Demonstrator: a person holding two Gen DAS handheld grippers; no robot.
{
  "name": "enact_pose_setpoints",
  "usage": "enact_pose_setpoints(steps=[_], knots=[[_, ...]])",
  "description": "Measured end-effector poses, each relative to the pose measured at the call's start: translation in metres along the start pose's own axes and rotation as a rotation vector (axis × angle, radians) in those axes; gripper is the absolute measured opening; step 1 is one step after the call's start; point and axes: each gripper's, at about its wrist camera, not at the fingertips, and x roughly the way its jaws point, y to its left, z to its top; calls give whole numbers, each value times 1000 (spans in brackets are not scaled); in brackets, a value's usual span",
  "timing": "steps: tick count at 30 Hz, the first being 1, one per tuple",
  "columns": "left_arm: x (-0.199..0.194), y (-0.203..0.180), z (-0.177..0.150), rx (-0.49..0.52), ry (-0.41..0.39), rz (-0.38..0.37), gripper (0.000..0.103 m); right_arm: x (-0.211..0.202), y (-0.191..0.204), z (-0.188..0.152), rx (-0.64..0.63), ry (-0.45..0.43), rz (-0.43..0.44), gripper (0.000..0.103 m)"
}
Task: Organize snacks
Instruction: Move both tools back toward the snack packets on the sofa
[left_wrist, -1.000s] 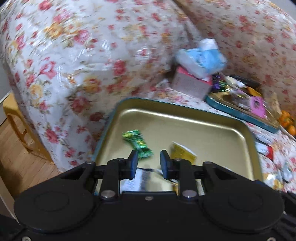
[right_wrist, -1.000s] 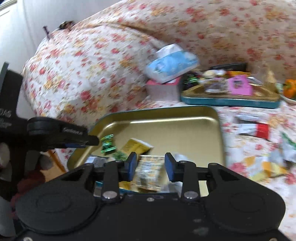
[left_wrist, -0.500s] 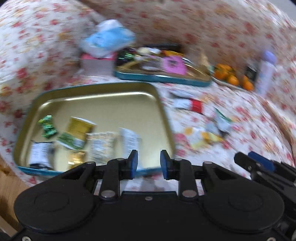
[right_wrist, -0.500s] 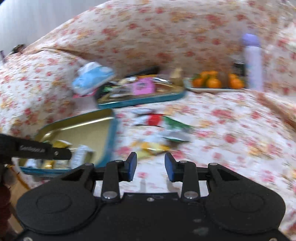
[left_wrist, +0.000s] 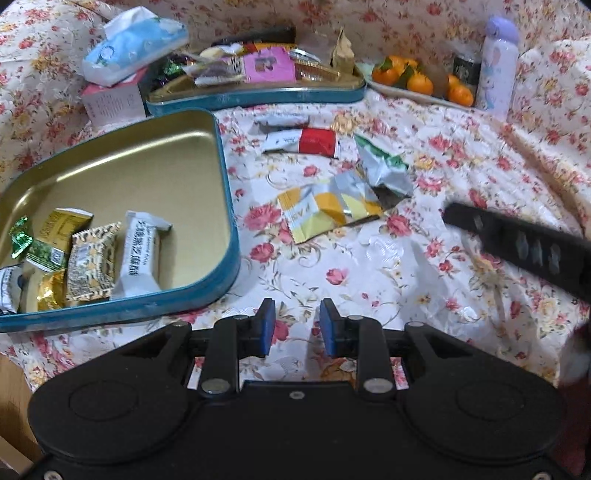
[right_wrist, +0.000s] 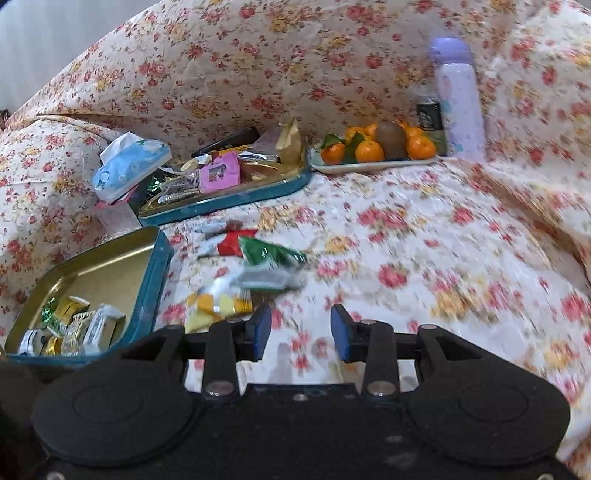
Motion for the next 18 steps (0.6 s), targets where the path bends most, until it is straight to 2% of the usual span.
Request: enact_pose_setpoints(steps=[5, 8, 13, 18], knots=[[3, -2, 1, 5, -12, 14, 37, 29, 21, 25, -43, 17, 35, 49], [5, -4, 2, 4, -13, 15, 37, 44, 34, 34, -86, 22, 38, 49], [5, -7, 1, 18, -20, 23, 38, 68, 42, 38, -157, 55, 21, 49], [5, -7, 2, 8, -21, 16, 39, 79, 32, 32, -191, 64, -33, 49]])
